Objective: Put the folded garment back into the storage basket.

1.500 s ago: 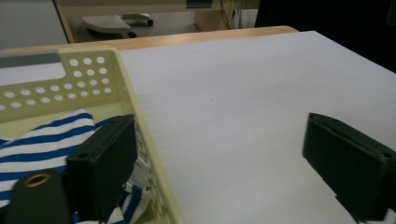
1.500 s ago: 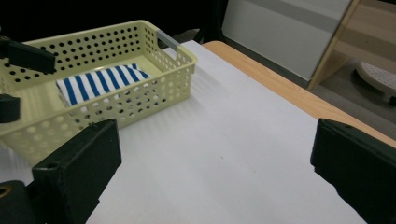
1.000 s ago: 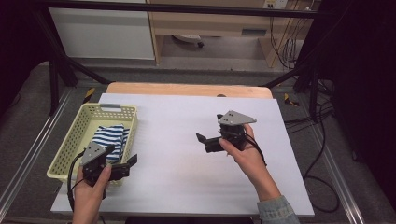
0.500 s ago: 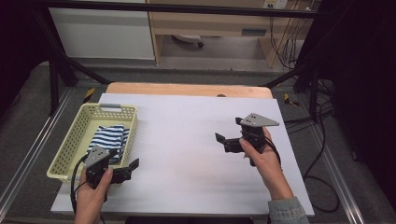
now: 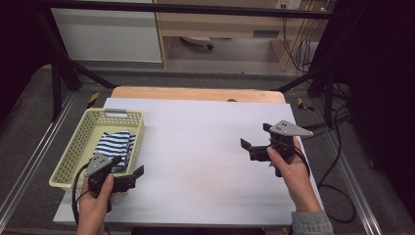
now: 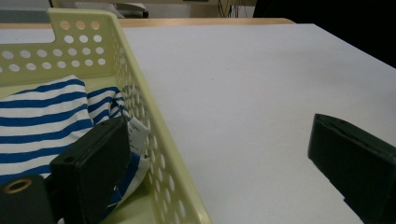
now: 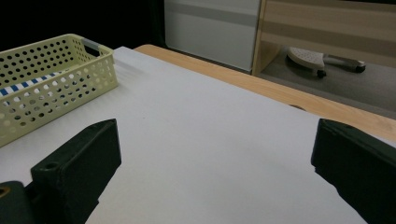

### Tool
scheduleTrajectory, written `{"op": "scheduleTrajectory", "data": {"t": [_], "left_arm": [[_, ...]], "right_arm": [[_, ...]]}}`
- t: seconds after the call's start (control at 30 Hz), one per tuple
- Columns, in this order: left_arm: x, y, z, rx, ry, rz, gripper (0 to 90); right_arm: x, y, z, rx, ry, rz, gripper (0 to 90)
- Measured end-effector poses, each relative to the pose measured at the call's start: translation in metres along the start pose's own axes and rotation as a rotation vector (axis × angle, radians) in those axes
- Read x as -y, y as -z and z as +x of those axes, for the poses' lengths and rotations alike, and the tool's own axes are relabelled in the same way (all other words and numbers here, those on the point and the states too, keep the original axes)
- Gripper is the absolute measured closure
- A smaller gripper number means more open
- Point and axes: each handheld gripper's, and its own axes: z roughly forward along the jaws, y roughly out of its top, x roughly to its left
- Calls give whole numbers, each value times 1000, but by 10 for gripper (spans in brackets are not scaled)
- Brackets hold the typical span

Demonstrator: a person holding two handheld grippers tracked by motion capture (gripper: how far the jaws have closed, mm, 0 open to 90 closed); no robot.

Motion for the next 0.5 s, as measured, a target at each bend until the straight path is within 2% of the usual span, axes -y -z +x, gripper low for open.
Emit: {"op": "scheduleTrajectory", "data": {"t": [0.17,0.37,0.5], "left_arm": [[0,0,0,-6,-8,3,56],[2,-3,-1,-3,-18,23,50],[2,-4,-2,-3,-17,25,51]], "right_arm": [[1,8,-5,36,9,-14,16],[1,19,-11,78,-3,-54,16],[2,25,-15,81,-11,-68,31]]}}
